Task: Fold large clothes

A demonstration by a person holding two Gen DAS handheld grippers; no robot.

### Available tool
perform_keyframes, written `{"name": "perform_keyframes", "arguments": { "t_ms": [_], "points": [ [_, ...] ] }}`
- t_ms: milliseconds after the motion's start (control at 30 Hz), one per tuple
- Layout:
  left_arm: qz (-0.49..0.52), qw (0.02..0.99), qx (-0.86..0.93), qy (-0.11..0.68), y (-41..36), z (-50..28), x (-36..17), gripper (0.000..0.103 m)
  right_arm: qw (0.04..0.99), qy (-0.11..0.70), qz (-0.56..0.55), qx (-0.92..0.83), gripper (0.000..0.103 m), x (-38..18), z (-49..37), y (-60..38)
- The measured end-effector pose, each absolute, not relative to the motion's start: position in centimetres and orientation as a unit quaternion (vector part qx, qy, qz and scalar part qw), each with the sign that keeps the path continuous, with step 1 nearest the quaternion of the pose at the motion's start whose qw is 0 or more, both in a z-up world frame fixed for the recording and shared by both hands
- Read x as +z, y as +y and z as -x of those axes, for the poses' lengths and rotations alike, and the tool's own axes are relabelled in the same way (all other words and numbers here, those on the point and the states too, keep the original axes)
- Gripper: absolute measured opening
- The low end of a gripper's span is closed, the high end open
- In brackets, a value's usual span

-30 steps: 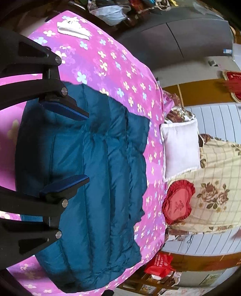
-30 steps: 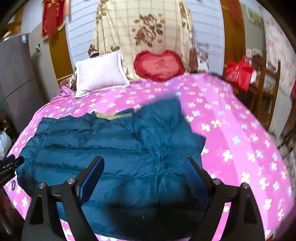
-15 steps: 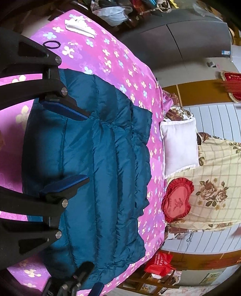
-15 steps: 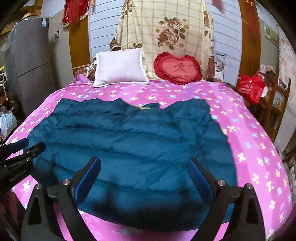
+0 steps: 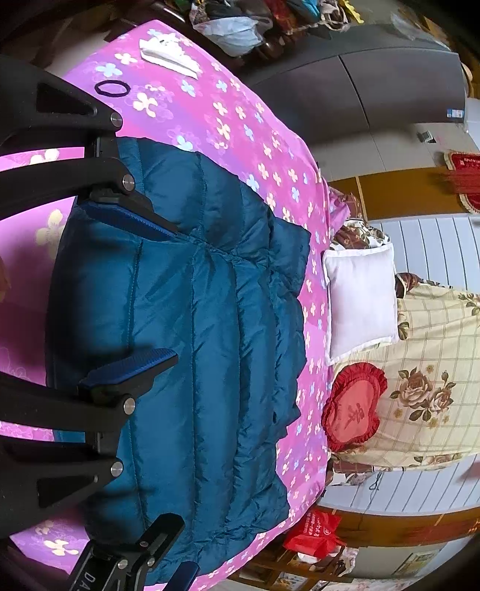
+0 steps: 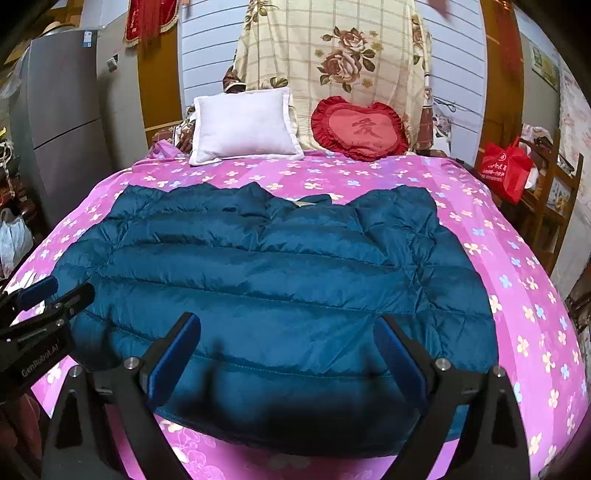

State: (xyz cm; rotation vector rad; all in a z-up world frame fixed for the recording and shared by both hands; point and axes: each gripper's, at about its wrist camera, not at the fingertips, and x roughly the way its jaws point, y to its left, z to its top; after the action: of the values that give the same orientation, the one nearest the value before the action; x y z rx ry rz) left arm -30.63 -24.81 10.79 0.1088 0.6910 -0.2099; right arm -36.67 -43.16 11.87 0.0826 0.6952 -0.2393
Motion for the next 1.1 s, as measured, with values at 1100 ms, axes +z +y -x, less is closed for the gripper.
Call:
{"name": "perform_keyframes", "arguments": {
  "t_ms": [1100],
  "points": [
    [-0.052, 0.932, -0.096, 0.345, -24.6, 30.4, 9.9, 0.041, 0.926, 0.356, -0.050, -0.119, 0.098, 10.5, 36.0, -43.1]
  ]
}}
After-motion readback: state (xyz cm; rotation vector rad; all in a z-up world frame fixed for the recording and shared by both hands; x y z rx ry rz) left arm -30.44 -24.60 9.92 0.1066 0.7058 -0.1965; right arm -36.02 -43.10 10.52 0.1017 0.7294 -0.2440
